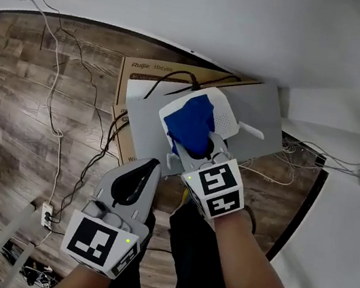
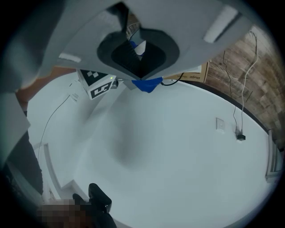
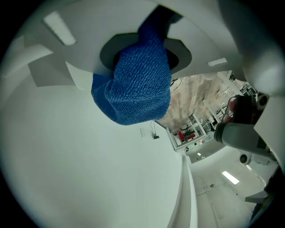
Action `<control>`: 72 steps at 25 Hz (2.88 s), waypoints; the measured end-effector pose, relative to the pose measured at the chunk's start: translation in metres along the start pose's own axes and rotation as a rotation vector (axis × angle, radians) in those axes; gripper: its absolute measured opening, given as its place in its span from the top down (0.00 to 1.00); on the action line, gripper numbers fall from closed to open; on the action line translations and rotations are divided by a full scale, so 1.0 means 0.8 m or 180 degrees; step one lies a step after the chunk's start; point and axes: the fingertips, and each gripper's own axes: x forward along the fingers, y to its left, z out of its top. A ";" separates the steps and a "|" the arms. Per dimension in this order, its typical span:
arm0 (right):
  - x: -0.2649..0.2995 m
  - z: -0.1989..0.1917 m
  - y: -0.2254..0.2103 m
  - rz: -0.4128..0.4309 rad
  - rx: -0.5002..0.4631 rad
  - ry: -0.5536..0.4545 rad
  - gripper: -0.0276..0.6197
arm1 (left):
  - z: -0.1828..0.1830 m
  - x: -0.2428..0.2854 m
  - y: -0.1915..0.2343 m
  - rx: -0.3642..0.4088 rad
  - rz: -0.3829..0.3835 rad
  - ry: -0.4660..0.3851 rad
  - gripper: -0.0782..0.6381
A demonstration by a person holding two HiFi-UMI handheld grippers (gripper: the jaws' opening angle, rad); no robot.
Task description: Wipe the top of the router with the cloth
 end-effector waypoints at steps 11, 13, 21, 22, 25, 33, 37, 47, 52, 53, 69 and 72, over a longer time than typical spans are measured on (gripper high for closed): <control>0.016 0.017 -0.012 -0.0032 -0.0182 -0.0131 0.81 | 0.015 0.034 0.029 -0.0003 0.0045 -0.0066 0.89; 0.009 0.015 -0.027 -0.0125 -0.0130 -0.0141 0.81 | 0.019 0.038 0.025 0.0023 0.0044 -0.0059 0.89; -0.048 -0.018 -0.091 -0.0455 0.0118 -0.0171 0.81 | 0.015 0.071 -0.029 0.0091 -0.0068 0.0024 0.89; -0.056 -0.023 -0.096 -0.0482 0.0148 -0.0175 0.81 | 0.013 0.076 -0.037 0.0085 -0.0078 0.0042 0.89; -0.078 -0.038 -0.112 -0.0556 0.0225 -0.0166 0.81 | 0.008 0.085 -0.055 0.0054 -0.0070 0.0084 0.89; -0.094 -0.049 -0.102 -0.0492 0.0219 -0.0127 0.81 | 0.001 0.083 -0.067 0.0068 -0.0021 0.0127 0.89; -0.075 -0.050 -0.069 -0.0344 0.0178 -0.0119 0.81 | -0.006 0.070 -0.059 0.0032 0.0032 0.0104 0.89; -0.041 -0.046 0.026 0.0065 -0.0008 -0.0045 0.81 | -0.037 0.016 -0.015 -0.0133 0.0261 0.0084 0.89; -0.037 -0.050 0.048 0.0100 -0.0004 -0.0026 0.81 | -0.048 -0.003 -0.009 -0.0189 0.0334 0.0053 0.89; -0.038 -0.050 0.049 0.0091 0.0004 -0.0018 0.81 | -0.049 -0.006 -0.008 -0.0203 0.0349 0.0045 0.89; -0.130 0.049 0.112 0.0186 -0.0135 -0.0155 0.81 | 0.016 -0.068 -0.029 -0.0283 0.0352 -0.0216 0.89; -0.144 0.068 0.134 0.0232 -0.0123 -0.0190 0.81 | 0.030 -0.086 -0.029 -0.0303 0.0387 -0.0210 0.89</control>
